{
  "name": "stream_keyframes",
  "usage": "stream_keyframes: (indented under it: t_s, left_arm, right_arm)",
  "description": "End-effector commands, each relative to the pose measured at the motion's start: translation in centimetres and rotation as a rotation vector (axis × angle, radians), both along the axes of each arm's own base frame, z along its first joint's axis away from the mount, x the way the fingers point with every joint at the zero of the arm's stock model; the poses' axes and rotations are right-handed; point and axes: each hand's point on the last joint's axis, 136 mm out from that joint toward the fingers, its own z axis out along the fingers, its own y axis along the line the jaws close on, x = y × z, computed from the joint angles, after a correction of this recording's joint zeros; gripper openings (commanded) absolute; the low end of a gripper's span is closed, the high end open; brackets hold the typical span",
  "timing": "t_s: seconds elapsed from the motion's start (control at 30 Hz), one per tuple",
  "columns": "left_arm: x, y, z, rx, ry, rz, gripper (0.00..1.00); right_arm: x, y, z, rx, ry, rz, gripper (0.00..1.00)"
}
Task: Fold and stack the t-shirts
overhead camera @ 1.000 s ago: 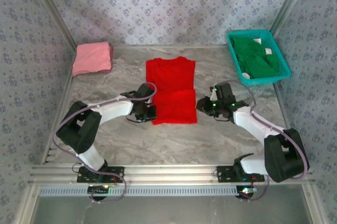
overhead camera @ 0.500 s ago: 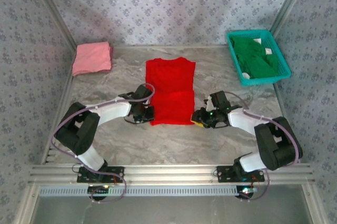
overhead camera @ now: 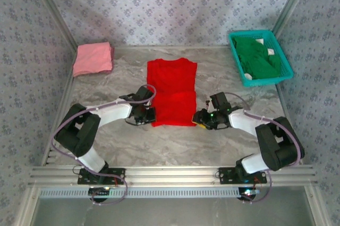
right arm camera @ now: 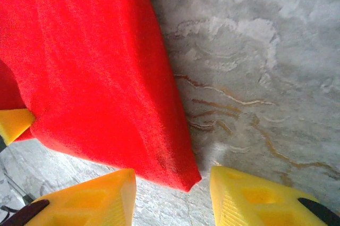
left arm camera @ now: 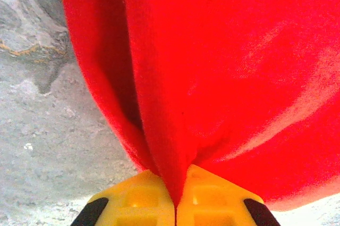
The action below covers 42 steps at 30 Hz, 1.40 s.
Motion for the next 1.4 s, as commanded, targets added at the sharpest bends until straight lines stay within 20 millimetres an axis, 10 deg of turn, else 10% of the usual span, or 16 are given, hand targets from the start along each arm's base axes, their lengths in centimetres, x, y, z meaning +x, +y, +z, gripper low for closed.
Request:
stream_keyframes:
  t_s: [0.0, 0.63, 1.07, 1.37]
  left_arm:
    - [-0.6, 0.1, -0.2, -0.005, 0.018, -0.015, 0.0]
    - [-1.1, -0.1, -0.7, -0.015, 0.031, -0.017, 0.0]
    - [-1.0, 0.3, -0.5, -0.001, 0.015, -0.017, 0.0]
    - [-1.0, 0.3, 0.0, -0.008, 0.002, -0.016, 0.0]
  right_arm:
    - [-0.2, 0.1, -0.6, -0.032, 0.022, 0.01, 0.44]
    - [0.9, 4.4, 0.8, -0.016, 0.004, 0.053, 0.34]
    - [0.8, 1.1, -1.0, -0.093, 0.028, -0.04, 0.33]
    - [1.3, 1.5, -0.4, -0.074, -0.004, -0.02, 0.0]
